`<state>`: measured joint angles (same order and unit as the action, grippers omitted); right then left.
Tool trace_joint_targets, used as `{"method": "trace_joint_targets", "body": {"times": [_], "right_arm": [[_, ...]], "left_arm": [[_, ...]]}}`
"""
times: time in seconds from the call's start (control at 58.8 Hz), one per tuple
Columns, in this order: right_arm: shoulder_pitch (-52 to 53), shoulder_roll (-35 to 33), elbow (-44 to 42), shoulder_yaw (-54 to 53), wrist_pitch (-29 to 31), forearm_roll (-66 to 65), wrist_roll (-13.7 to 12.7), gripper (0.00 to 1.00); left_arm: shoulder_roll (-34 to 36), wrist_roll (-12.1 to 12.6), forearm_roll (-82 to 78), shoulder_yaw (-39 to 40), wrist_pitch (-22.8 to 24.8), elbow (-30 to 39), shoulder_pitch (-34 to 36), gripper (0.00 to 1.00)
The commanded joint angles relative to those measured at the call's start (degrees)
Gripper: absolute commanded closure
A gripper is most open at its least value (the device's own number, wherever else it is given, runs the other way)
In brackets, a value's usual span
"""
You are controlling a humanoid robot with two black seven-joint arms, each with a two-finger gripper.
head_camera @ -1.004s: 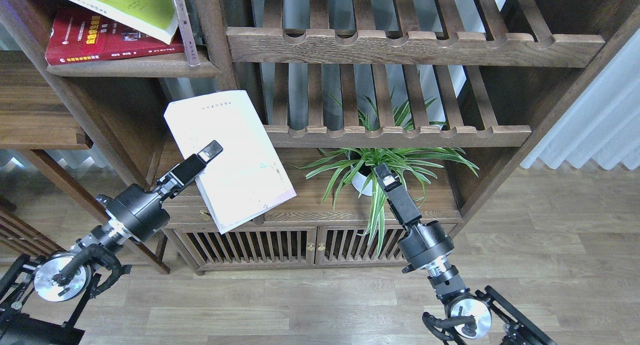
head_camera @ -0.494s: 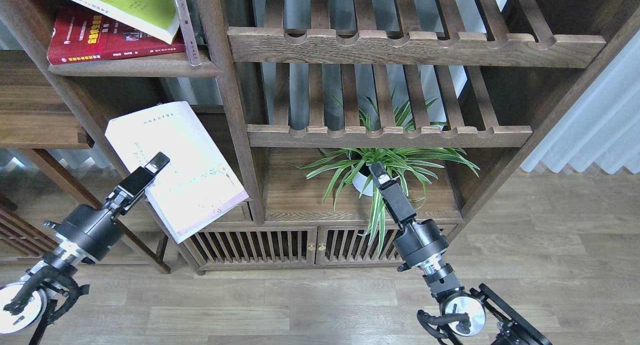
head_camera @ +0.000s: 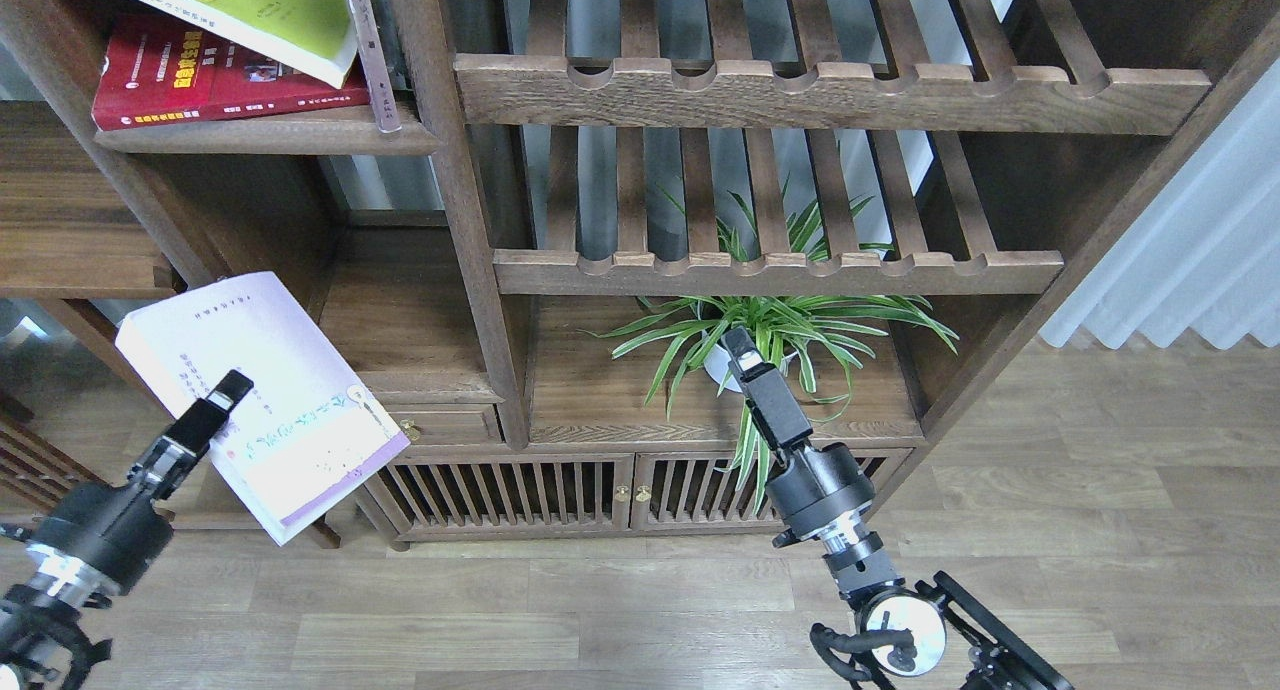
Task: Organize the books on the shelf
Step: 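Release the right gripper and carry the white book upward with the left gripper, then raise the white book with the left gripper into the top compartment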
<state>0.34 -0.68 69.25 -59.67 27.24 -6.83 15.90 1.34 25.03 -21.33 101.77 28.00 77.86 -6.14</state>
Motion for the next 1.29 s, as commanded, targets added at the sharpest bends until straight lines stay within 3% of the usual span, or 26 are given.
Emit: {"method": "trace_joint_targets", "body": {"times": [0.0,0.647,0.8,1.276], "right_arm": [[-0.3,0.4,0.0,-0.1,-0.1,-0.1,0.0,0.01],[-0.6,0.5,-0.9,-0.8,-0.2,-0.1,0.0,0.01],[-0.2,0.5,-1.3,-0.7,-0.3,-0.1,0.0,0.01],[2.3,0.7,-4.1,-0.7,-0.4,-0.1,0.0,0.01]], "left_arm": [[-1.3,0.0,-5.8,1.8,0.0,0.4,0.2,0.97],[-1.3,0.7,1.8,2.0,0.0,1.2,1.5,0.97],[0.0,0.7,6.3,1.7,0.0,1.2,5.8,0.97],[12.9,1.1,8.3,-3.2,0.0,0.8,25.3,0.97]]}}
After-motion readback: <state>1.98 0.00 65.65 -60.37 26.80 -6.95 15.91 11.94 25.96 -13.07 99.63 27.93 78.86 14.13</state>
